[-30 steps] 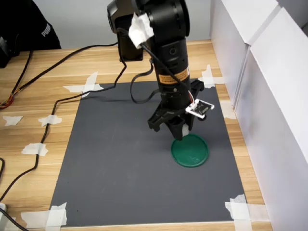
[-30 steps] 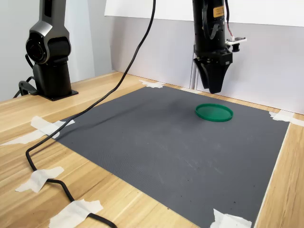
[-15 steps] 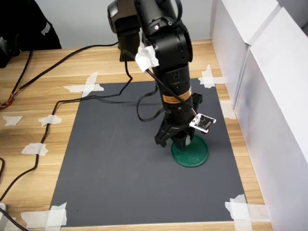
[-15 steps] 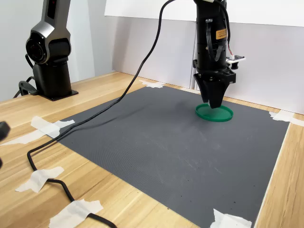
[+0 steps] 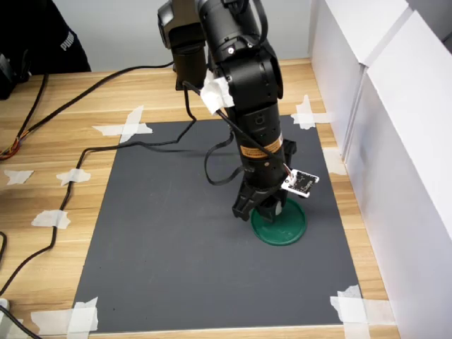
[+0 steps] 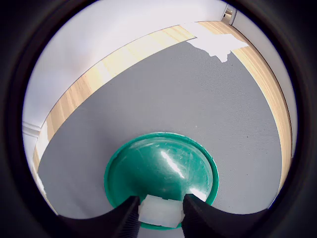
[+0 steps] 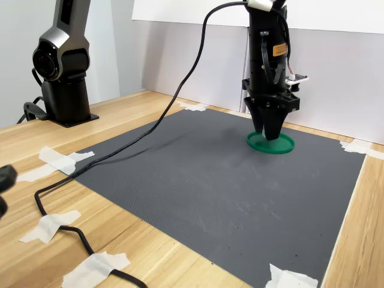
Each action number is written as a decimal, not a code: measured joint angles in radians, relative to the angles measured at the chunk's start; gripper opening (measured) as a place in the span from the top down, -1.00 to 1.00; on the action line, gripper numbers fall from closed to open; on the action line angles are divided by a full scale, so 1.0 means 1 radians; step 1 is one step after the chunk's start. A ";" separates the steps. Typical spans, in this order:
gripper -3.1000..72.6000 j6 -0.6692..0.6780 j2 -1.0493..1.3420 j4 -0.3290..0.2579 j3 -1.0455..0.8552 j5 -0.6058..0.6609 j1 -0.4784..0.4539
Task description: Grasp a white terminal and put it on the green lid.
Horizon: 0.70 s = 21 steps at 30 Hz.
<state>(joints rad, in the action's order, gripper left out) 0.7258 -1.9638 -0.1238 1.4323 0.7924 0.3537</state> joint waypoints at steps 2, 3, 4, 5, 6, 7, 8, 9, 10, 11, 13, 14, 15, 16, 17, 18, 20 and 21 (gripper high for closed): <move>0.03 0.000 0.000 0.000 0.000 -0.002 0.000; 0.00 -0.001 0.000 0.000 0.000 -0.003 0.000; -0.04 -0.004 0.000 0.000 0.000 -0.004 0.000; -0.09 -0.005 0.000 0.000 0.000 -0.006 0.000; -0.13 -0.009 0.000 0.000 0.000 -0.007 0.000; -0.15 -0.012 0.000 0.000 0.000 -0.007 0.000; -0.18 -0.013 0.000 0.000 0.000 -0.007 0.000; -0.20 -0.016 0.000 0.000 0.000 -0.007 0.000; -0.21 -0.016 0.001 0.000 0.000 -0.008 0.000; -0.22 -0.019 0.003 -0.001 0.000 -0.009 0.000; -0.22 -0.022 0.007 -0.001 0.000 -0.016 0.000; -0.22 -0.025 0.008 -0.002 0.000 -0.018 0.000; -0.22 -0.028 0.009 -0.002 0.000 -0.021 0.000; -0.22 -0.032 0.010 -0.002 0.000 -0.023 0.000; -0.22 -0.036 0.012 -0.002 0.000 -0.025 0.000; -0.22 -0.037 0.017 -0.001 0.000 -0.031 0.000; -0.22 -0.038 0.035 -0.001 0.000 -0.046 0.000; -0.22 -0.039 0.050 -0.001 0.000 -0.055 0.000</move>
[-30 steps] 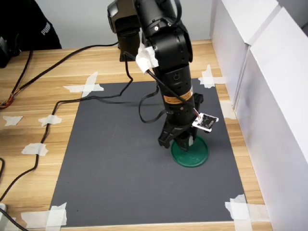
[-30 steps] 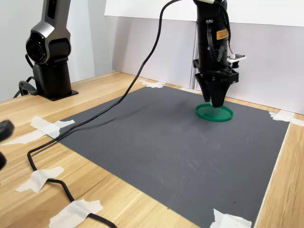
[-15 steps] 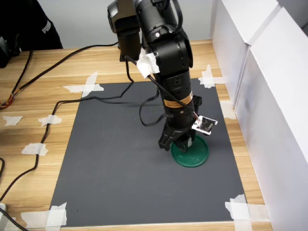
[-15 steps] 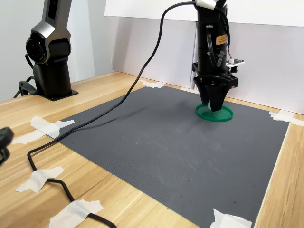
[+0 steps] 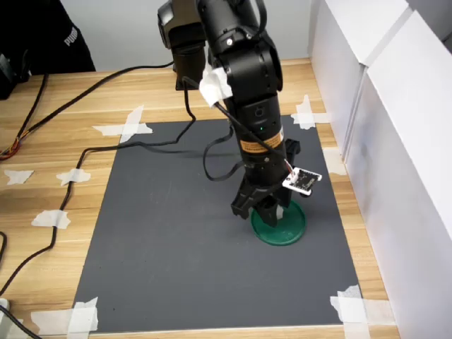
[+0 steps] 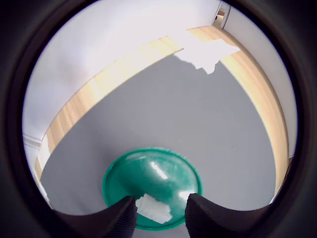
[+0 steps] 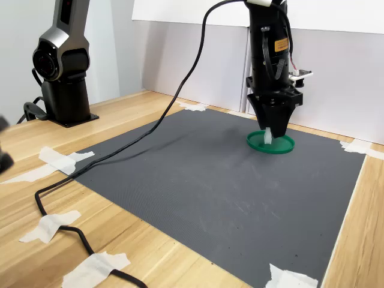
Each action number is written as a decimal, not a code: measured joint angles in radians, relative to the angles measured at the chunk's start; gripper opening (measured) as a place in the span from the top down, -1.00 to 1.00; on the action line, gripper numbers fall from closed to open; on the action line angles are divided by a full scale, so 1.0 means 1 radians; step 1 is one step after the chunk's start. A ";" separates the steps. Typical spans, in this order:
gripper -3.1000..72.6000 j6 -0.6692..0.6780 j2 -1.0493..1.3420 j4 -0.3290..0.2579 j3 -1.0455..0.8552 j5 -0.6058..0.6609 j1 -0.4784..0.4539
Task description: Grasp a white terminal and put it on the green lid.
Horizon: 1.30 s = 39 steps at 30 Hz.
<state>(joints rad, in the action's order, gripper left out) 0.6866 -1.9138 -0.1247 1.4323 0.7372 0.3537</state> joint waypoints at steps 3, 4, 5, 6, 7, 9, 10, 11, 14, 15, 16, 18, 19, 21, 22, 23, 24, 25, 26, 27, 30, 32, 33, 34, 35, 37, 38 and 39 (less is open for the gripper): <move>-0.22 -0.012 0.062 -0.005 0.000 -0.004 0.000; -0.22 -0.022 0.085 -0.009 0.000 -0.004 0.000; -0.22 -0.036 0.109 -0.012 0.000 -0.004 0.000; -0.22 -0.052 0.135 -0.014 -0.003 -0.004 0.000; -0.21 -0.066 0.158 -0.015 -0.010 -0.007 0.000; -0.18 -0.094 0.222 -0.018 -0.045 -0.026 0.000; -0.16 -0.100 0.257 -0.017 -0.071 -0.039 0.000; -0.11 -0.106 0.287 -0.017 -0.101 -0.055 0.000; 0.16 -0.113 0.402 -0.017 -0.198 -0.107 0.000; 0.26 -0.114 0.440 -0.019 -0.227 -0.121 0.000; 0.40 -0.118 0.478 -0.022 -0.247 -0.130 0.000; 0.69 -0.129 0.549 -0.028 -0.287 -0.145 0.000; 0.80 -0.140 0.583 -0.031 -0.302 -0.149 0.000; 0.90 -0.161 0.640 -0.039 -0.324 -0.153 0.000; 0.92 -0.174 0.672 -0.044 -0.334 -0.154 0.000; 0.94 -0.190 0.703 -0.047 -0.346 -0.155 0.000; 0.94 -0.204 0.735 -0.047 -0.358 -0.161 0.000; 0.95 -0.215 0.761 -0.047 -0.374 -0.171 0.000; 0.95 -0.228 0.794 -0.045 -0.392 -0.182 0.000; 0.96 -0.241 0.828 -0.041 -0.413 -0.194 0.000; 0.96 -0.276 0.936 -0.034 -0.487 -0.242 0.000; 0.96 -0.309 1.003 -0.033 -0.532 -0.270 0.000; 0.96 -0.327 1.040 -0.033 -0.557 -0.280 0.000; 0.96 -0.343 1.077 -0.032 -0.581 -0.282 0.000; 0.96 -0.356 1.115 -0.032 -0.604 -0.281 0.000; 0.96 -0.367 1.189 -0.032 -0.646 -0.274 0.000; 0.96 -0.371 1.225 -0.032 -0.669 -0.269 0.000; 0.96 -0.374 1.260 -0.031 -0.691 -0.260 0.000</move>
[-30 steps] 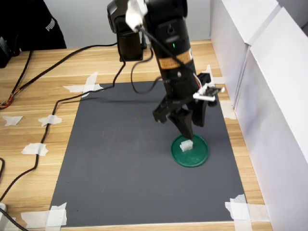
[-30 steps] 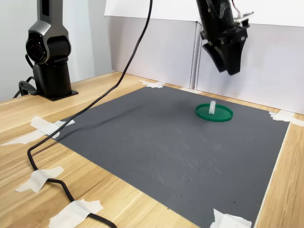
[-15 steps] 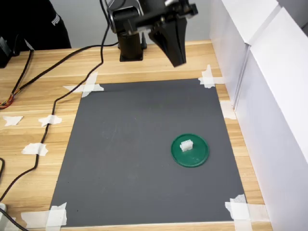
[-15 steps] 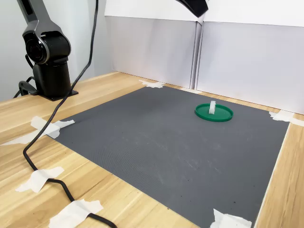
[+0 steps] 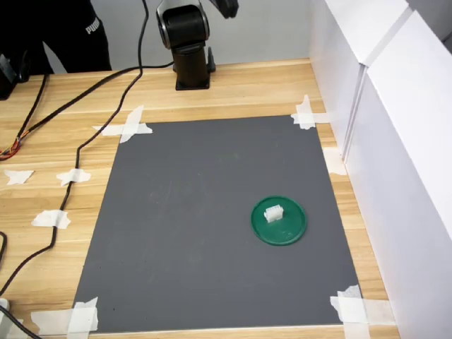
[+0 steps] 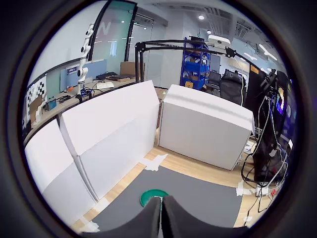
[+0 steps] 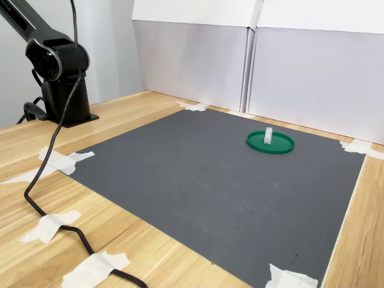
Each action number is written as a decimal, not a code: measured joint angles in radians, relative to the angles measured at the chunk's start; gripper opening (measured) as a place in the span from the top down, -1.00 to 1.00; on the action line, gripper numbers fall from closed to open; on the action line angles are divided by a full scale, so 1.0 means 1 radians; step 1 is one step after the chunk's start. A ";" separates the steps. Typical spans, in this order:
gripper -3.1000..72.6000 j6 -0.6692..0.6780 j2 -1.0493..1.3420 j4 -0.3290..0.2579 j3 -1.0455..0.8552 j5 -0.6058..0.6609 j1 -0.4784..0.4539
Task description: Grasp a white terminal and put it on the green lid.
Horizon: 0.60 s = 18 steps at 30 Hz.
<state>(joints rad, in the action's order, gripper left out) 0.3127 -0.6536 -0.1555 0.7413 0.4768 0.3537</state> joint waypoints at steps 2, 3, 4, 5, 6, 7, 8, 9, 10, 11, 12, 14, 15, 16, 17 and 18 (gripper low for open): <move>0.96 -0.001 0.059 0.004 -0.042 0.007 0.000; 0.96 -0.002 0.090 0.005 -0.061 0.009 0.000; 0.96 -0.003 0.118 0.007 -0.080 0.012 0.000; 0.96 -0.003 0.145 0.010 -0.097 0.012 0.000; 0.96 -0.004 0.164 0.014 -0.111 0.013 0.000; 0.96 -0.004 0.188 0.017 -0.128 0.015 -0.007; 0.96 -0.004 0.212 0.022 -0.146 0.022 -0.021; 0.96 -0.004 0.238 0.026 -0.164 0.028 -0.042; 0.96 -0.004 0.265 0.028 -0.179 0.031 -0.067; 0.96 -0.004 0.290 0.029 -0.198 0.031 -0.095; 0.96 -0.004 0.316 0.029 -0.216 0.031 -0.121; 0.96 -0.004 0.364 0.030 -0.251 0.032 -0.159; 0.96 -0.004 0.391 0.030 -0.268 0.033 -0.172; 0.96 -0.004 0.421 0.030 -0.285 0.033 -0.181; 0.96 -0.004 0.445 0.030 -0.300 0.033 -0.184; 0.96 -0.004 0.476 0.030 -0.321 0.033 -0.186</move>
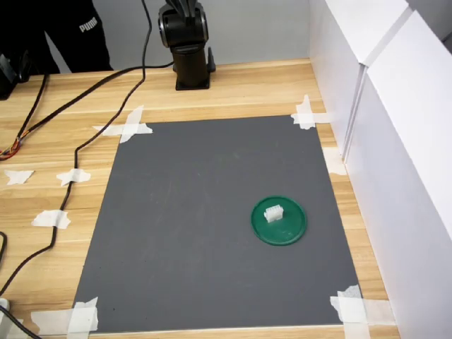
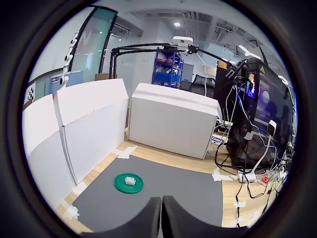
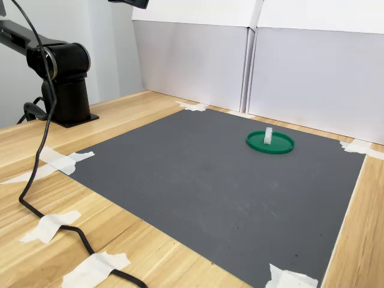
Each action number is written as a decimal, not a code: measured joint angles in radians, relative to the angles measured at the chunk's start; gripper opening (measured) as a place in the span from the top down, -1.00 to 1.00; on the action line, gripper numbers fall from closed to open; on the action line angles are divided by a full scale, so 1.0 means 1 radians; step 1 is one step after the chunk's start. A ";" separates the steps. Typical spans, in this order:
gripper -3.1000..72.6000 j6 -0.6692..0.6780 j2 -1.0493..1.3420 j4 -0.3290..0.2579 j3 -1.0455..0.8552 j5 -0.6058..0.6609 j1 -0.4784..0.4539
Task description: Grasp a white terminal and put it on the green lid.
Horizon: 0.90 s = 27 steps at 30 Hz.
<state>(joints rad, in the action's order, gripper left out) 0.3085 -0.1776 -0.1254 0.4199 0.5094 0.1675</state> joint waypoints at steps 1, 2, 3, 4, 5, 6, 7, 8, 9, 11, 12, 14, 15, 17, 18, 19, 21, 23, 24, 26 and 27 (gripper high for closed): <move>0.96 0.000 0.032 0.000 -0.023 0.000 -0.001; 0.96 0.000 0.063 0.000 -0.047 0.000 -0.001; 0.96 0.000 0.094 0.000 -0.072 0.000 -0.001; 0.96 0.000 0.124 0.000 -0.093 0.000 -0.001; 0.96 0.000 0.151 0.000 -0.118 0.001 -0.001; 0.96 0.000 0.172 0.000 -0.142 0.003 -0.001; 0.96 0.000 0.184 -0.001 -0.163 0.004 -0.001; 0.96 0.000 0.188 -0.001 -0.178 0.005 -0.001; 0.96 0.000 0.189 -0.001 -0.194 0.011 -0.001; 0.96 0.000 0.190 -0.001 -0.212 0.032 -0.001; 0.96 0.000 0.190 -0.001 -0.214 0.041 -0.001; 0.96 0.000 0.190 -0.001 -0.216 0.054 -0.001; 0.96 0.000 0.190 -0.001 -0.218 0.054 -0.001; 0.96 0.000 0.190 -0.001 -0.219 0.056 -0.001; 0.96 0.000 0.190 -0.001 -0.220 0.056 -0.001; 0.96 0.000 0.190 -0.001 -0.220 0.057 -0.001; 0.96 0.000 0.190 -0.001 -0.220 0.057 -0.001; 0.96 0.000 0.190 -0.001 -0.220 0.057 -0.001; 0.96 0.000 0.190 -0.001 -0.220 0.057 -0.001; 0.96 0.000 0.190 -0.001 -0.220 0.057 -0.001; 0.96 0.000 0.190 -0.001 -0.220 0.057 -0.001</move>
<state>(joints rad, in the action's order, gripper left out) 0.3085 0.0121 -0.1263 0.1994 0.5667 0.1663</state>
